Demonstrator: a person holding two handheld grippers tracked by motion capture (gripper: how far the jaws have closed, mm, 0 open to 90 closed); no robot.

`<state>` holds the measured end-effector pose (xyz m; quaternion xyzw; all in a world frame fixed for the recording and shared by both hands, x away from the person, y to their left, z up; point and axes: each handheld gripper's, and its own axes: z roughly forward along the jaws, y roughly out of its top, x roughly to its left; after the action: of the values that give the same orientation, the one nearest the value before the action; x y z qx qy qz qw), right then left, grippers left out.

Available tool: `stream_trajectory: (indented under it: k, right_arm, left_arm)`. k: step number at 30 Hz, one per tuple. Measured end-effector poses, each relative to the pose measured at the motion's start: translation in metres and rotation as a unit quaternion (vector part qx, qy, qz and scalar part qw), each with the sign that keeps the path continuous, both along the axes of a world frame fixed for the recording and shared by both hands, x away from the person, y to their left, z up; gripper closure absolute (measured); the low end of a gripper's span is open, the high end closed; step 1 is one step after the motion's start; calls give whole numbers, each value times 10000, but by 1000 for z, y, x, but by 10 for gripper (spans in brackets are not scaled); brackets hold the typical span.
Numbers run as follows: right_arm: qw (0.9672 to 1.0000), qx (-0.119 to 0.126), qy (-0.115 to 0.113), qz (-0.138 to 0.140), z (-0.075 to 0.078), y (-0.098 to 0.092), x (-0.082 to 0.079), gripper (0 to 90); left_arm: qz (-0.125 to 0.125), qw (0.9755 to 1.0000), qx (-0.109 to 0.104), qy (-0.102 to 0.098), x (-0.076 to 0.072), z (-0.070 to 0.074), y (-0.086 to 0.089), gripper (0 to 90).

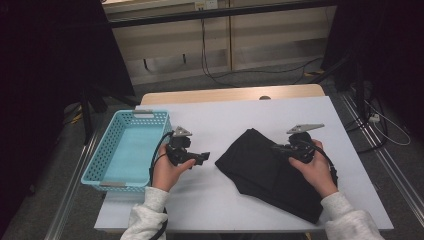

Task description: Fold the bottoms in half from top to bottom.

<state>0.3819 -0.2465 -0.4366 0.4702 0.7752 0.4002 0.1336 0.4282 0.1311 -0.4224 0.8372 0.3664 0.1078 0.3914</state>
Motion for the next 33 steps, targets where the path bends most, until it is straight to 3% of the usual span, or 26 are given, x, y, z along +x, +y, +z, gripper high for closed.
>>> stream_trajectory:
  k: [7,16,21,23,25,28,33]
  right_arm:
    - [10000,72,30,-32,-2,-6,-3,841]
    - [9999,154,24,-34,-1,-11,-8,841]
    - [9999,134,36,-43,-1,-13,-9,841]
    - [9999,143,54,-58,-1,-14,-10,841]
    - [9998,171,44,-58,0,-14,-11,841]
    - [9999,126,20,-37,1,-13,-12,841]
    - [9999,152,55,-20,1,-14,-11,841]
  left_arm:
    - [-89,9999,-69,-25,1,1,-2,89]
    - [-245,9997,44,28,4,-1,-5,61]
    - [-182,9998,-61,65,4,0,-7,54]
    - [-259,9997,32,29,4,2,-6,54]
    - [-188,9998,-57,53,2,2,-6,54]
    - [-246,9997,34,-13,4,3,-5,54]
    - [-251,9997,6,-25,2,6,-7,54]
